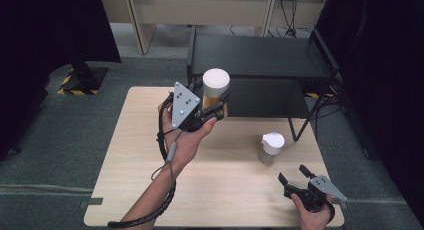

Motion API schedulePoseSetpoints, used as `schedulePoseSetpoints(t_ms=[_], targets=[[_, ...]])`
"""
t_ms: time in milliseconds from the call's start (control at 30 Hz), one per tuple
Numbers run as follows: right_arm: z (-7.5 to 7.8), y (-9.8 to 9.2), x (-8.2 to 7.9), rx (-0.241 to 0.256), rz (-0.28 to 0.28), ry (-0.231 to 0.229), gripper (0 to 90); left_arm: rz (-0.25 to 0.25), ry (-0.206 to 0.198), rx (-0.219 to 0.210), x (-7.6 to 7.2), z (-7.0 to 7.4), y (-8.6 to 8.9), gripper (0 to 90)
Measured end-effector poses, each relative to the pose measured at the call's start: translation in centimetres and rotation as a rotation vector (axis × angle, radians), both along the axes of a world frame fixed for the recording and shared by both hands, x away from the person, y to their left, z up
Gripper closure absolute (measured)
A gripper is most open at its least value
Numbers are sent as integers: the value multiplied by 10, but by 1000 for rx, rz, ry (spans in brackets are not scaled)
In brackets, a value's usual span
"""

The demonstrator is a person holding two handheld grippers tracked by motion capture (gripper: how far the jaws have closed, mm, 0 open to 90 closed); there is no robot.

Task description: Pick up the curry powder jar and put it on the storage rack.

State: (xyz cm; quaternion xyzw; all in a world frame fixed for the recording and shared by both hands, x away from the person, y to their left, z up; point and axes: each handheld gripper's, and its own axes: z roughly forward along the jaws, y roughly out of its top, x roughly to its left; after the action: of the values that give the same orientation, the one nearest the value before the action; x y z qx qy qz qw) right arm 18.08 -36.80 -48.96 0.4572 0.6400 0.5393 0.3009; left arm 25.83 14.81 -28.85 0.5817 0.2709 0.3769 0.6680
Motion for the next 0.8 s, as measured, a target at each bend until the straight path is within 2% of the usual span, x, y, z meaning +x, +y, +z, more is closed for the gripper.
schedulePoseSetpoints(t_ms=[300,800], targets=[[0,0,0,2,-1,0,89,6,12,-12,6,9,0,334],[0,0,0,3,-3,1,89,21,8,-17,14,30,-3,334]])
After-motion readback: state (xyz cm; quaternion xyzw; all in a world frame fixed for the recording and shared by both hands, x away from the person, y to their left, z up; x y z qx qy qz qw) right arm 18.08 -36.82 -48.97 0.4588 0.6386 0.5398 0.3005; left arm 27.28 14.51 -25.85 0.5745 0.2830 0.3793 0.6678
